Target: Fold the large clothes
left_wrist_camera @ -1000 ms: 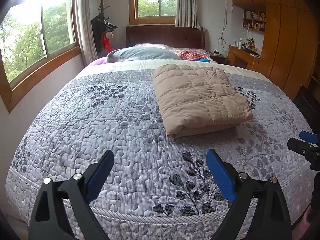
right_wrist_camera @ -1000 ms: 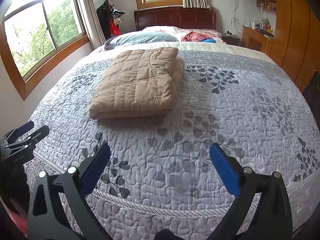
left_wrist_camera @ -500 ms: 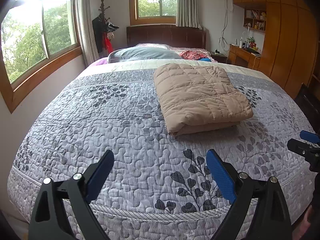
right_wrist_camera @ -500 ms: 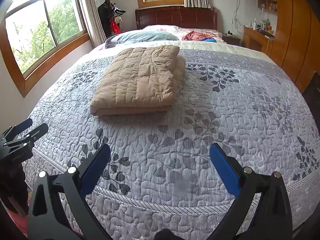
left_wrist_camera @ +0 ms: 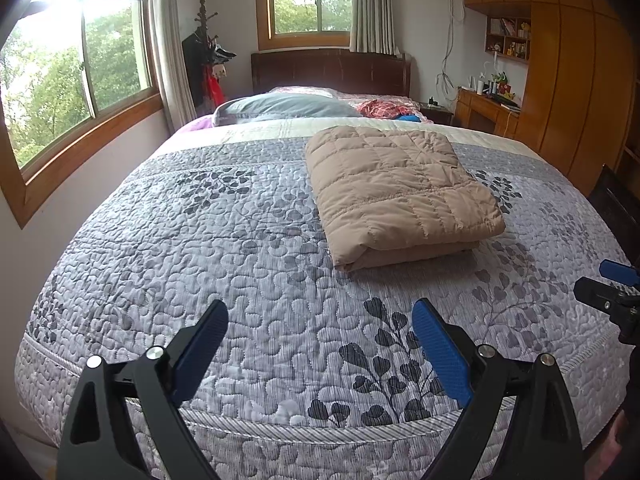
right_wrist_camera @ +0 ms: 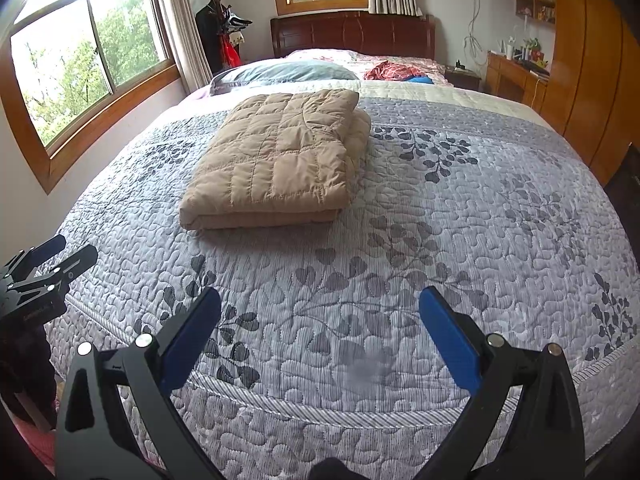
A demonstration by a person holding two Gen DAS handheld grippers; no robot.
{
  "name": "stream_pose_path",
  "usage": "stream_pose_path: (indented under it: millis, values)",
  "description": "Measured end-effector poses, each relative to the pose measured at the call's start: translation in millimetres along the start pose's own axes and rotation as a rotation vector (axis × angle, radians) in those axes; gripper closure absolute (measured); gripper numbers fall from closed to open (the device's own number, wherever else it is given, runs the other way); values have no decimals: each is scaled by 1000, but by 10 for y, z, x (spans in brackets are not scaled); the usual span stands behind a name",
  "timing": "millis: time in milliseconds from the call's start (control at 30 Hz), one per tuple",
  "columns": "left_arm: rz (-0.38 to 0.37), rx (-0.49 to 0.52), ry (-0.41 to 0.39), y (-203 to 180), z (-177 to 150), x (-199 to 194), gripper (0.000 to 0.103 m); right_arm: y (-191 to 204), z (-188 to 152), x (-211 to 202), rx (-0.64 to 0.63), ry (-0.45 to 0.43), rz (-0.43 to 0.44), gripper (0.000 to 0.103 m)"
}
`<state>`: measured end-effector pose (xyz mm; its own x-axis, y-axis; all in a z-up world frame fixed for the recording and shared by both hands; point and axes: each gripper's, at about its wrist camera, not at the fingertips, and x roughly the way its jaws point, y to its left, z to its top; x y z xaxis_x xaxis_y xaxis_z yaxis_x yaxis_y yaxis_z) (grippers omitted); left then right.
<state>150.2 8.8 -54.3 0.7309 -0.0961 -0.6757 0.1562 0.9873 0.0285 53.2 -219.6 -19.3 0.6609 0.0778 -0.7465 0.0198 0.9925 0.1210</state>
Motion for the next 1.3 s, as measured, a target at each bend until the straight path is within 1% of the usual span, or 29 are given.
stream_pose_path:
  millis: [900,1300]
  values:
    - [-25,7,25,28,7,101,9,-46,23,97,-3,25,2,4]
    - [-23,8,23,33,4,113,9,-66,22,135,-1,35,1,4]
